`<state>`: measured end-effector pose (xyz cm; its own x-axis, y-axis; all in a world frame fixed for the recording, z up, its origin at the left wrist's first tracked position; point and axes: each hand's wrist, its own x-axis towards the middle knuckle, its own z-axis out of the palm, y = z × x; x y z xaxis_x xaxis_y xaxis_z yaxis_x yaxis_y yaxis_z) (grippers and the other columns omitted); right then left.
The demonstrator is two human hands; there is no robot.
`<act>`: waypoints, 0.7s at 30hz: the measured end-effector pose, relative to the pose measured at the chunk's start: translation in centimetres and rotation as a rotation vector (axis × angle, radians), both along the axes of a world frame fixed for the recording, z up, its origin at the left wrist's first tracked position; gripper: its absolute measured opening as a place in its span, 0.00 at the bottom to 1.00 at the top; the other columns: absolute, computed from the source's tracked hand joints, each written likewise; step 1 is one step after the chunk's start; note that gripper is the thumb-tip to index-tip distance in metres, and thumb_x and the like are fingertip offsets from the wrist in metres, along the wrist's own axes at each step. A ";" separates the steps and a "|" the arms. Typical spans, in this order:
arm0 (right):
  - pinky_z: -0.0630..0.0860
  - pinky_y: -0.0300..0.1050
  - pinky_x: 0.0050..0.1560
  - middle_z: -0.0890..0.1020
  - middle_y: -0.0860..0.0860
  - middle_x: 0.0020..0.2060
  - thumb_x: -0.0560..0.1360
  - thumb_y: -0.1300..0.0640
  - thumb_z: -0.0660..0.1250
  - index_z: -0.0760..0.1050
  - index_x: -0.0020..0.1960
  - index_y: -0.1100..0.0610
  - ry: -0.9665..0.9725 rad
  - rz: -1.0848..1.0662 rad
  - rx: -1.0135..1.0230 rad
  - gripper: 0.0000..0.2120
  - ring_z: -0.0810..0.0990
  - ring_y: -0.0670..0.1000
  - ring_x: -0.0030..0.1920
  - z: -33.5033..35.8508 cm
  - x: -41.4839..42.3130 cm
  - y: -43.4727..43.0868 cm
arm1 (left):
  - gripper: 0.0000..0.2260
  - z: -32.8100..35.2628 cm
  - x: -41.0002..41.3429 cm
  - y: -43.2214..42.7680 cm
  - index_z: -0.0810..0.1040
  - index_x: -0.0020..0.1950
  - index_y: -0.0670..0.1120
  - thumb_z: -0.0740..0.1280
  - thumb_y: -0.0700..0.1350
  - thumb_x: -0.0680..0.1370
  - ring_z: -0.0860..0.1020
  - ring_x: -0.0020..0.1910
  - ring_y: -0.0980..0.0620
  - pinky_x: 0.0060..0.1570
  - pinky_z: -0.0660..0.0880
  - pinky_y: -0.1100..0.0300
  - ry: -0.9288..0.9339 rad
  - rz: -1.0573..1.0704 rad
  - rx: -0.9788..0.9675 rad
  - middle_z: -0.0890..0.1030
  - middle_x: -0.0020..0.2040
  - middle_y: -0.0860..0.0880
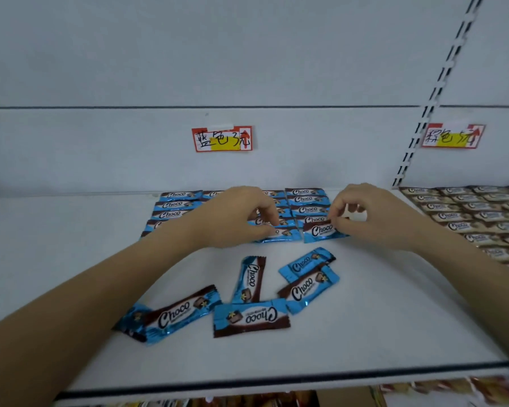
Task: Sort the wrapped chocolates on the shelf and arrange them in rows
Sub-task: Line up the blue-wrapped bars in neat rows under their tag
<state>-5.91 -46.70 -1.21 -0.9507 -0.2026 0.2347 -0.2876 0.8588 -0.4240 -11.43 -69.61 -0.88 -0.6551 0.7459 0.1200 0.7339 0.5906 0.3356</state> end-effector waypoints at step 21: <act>0.66 0.29 0.52 0.77 0.41 0.47 0.68 0.49 0.71 0.78 0.46 0.37 -0.109 0.264 -0.089 0.09 0.70 0.41 0.53 -0.7 1.8 -2.1 | 0.14 1.8 1.2 -2.3 0.73 0.52 0.66 0.67 0.46 0.74 0.71 0.49 0.62 0.46 0.70 0.70 -0.208 -0.244 -0.098 0.73 0.49 0.62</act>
